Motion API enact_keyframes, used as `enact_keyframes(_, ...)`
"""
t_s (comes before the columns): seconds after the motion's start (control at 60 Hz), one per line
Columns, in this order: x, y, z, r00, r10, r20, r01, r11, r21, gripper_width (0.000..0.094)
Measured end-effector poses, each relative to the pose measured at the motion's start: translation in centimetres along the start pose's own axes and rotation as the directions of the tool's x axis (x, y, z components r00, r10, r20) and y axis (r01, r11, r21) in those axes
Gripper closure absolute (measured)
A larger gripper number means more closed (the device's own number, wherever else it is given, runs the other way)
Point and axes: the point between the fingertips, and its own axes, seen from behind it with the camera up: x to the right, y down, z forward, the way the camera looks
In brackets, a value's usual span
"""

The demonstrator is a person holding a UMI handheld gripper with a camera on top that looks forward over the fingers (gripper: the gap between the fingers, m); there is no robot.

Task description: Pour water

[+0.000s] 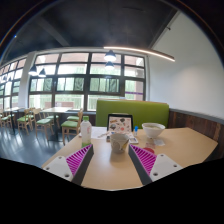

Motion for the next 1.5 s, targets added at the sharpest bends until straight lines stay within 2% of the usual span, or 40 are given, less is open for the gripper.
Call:
enact_keyframes(0.083, 0.3, -0.1, 0.1, 1.0, 0.0, -0.005, 0.0, 1.0, 0.017, 0.0117)
enact_keyframes(0.25, -1.1, -0.3, 0.8, 0.998, -0.001, 0.058, -0.001, 0.999, 0.037, 0.0118)
enact_keyframes(0.483, -6.9, 0.4, 7.5, 0.987, 0.027, 0.161, -0.034, 0.998, 0.044, 0.0121)
enact_keyframes(0.583, -9.9, 0.0, 11.3, 0.984, 0.036, 0.174, -0.047, 0.997, 0.064, 0.0121)
enact_keyframes(0.75, -13.1, -0.9, 18.6, 0.99, 0.003, 0.143, -0.018, 0.995, 0.101, 0.0124)
enact_keyframes(0.967, -13.9, -0.9, 27.2, 0.998, 0.047, 0.049, -0.051, 0.996, 0.067, 0.0134)
enact_keyframes(1.05, -13.9, -0.3, 30.0, 0.998, 0.056, 0.02, -0.057, 0.997, 0.053, 0.0187)
enact_keyframes(1.067, -13.9, 0.1, 30.4, 0.998, 0.058, 0.016, -0.058, 0.997, 0.04, 0.0347)
enact_keyframes(1.083, -13.9, 0.7, 30.7, 0.998, 0.059, 0.011, -0.059, 0.998, 0.018, 0.0401)
enact_keyframes(1.1, -13.9, 0.7, 30.7, 0.998, 0.061, 0.012, -0.061, 0.998, 0.017, 0.0414)
enact_keyframes(1.233, -14.2, 0.4, 31.5, 0.998, 0.059, 0.017, -0.06, 0.997, 0.042, 0.0438)
enact_keyframes(1.333, -14.1, 0.7, 31.8, 0.996, 0.082, 0.031, -0.082, 0.996, 0.019, 0.0438)
enact_keyframes(1.5, -14.1, 0.3, 31.9, 0.996, 0.077, 0.035, -0.079, 0.995, 0.062, 0.053)
